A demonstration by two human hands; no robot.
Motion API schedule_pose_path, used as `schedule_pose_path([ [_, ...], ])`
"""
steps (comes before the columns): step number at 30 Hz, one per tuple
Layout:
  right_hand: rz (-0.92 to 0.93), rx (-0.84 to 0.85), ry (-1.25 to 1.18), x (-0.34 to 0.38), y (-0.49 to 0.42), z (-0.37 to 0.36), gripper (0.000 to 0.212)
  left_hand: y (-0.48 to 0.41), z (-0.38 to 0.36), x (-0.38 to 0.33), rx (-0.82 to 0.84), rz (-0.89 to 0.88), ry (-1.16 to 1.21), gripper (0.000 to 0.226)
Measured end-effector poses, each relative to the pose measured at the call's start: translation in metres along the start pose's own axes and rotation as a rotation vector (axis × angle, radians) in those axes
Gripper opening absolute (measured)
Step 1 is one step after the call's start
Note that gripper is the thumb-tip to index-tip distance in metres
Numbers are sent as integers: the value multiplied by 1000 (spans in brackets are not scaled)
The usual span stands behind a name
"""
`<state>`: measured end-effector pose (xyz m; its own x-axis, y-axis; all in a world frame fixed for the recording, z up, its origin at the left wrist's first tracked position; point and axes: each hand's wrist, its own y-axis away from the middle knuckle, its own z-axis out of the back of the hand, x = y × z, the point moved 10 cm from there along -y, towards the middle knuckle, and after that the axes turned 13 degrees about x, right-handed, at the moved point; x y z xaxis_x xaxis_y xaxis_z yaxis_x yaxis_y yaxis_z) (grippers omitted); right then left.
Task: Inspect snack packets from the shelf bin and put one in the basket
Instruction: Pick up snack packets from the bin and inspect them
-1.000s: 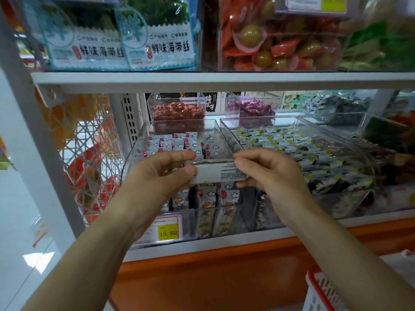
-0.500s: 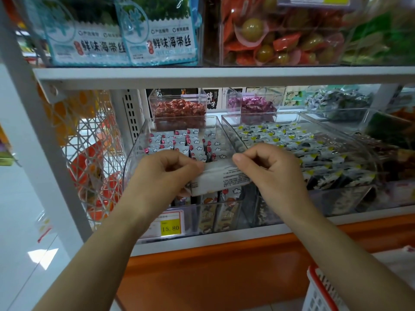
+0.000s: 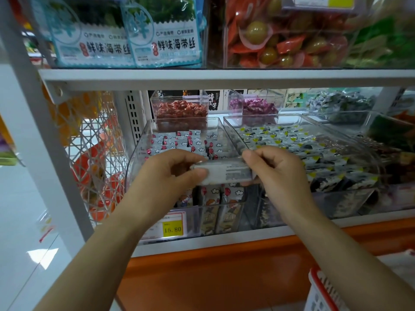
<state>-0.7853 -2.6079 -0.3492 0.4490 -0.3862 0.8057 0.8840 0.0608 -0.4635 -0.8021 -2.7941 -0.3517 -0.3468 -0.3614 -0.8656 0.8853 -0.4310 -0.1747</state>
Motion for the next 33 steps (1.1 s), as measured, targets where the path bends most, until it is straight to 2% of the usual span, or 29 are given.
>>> schedule_pose_path([
  [2,2,142,-106,1,-1,-15,18,1,12,4,-96,-8,57,9],
  [4,15,227,-48,3,-2,-25,37,1,17,7,-130,-17,129,10],
  [6,37,180,-33,6,-3,-23,36,1,16,6,-119,-43,133,12],
  [8,27,70,-102,4,-4,-14,26,2,19,5,-146,-63,53,11],
  [9,0,18,-125,0,-4,-9,22,3,22,5,-171,-63,-61,13],
  [11,-45,-49,-142,-8,-5,-3,14,3,24,1,-208,-69,-461,24],
  [13,-54,-82,-176,-13,-6,1,5,-1,13,6,-141,-53,-811,30],
  [15,-66,-87,-192,-15,-8,-1,15,-4,3,22,-37,34,-971,33],
  [17,-98,-78,-188,-17,-10,-5,27,-3,-1,26,-8,61,-967,27],
  [19,-98,-53,-137,-13,-13,-11,22,-1,2,19,-53,6,-857,7],
  [20,-80,-33,-91,-8,-15,-15,15,0,4,17,-67,-10,-815,5],
  [24,39,85,195,19,-24,-40,12,4,7,17,-67,-15,-802,4],
  [27,104,136,408,29,-30,-64,29,10,12,16,-101,-14,-807,3],
  [33,131,267,782,31,-38,-104,38,18,16,9,-184,-63,-839,3],
])
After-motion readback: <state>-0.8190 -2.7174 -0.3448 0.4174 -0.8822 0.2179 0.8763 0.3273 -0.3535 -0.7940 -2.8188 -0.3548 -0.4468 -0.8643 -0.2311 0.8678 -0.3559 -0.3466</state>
